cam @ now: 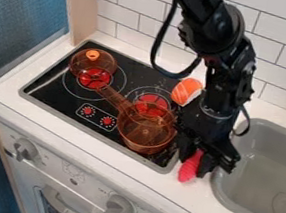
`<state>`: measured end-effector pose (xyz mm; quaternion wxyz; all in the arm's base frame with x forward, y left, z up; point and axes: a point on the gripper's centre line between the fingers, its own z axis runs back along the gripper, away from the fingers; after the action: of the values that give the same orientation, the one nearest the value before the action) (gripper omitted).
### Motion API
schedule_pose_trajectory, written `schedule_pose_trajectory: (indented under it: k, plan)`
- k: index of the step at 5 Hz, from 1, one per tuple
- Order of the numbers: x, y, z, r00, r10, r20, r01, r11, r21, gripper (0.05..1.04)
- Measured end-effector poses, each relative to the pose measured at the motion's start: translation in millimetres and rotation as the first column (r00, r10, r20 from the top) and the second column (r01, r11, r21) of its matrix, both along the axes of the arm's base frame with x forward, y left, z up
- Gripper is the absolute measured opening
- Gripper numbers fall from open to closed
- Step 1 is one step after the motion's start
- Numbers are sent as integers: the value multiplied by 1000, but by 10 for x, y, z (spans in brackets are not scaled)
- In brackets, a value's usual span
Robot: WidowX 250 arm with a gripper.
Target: Move the red fork to the right burner
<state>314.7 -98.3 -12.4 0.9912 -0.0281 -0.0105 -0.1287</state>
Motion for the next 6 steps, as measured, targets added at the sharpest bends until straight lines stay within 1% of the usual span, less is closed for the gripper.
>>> schedule_pose_trajectory:
  k: [1, 2, 3, 4, 5, 6]
  plan:
    - [50, -105, 199, 994, 108, 1, -108, 993, -39, 458]
    - [55, -206, 319, 961, 274, -44, -276, 959, -56, 458]
    - [167, -221, 461, 883, 468, -40, -469, 882, -42, 458]
    - [253, -302, 524, 808, 584, -78, -589, 805, -72, 458]
    - [385, -270, 494, 736, 663, -137, -675, 733, -87, 457]
    - [492, -256, 383, 679, 681, -275, -730, 668, -147, 457]
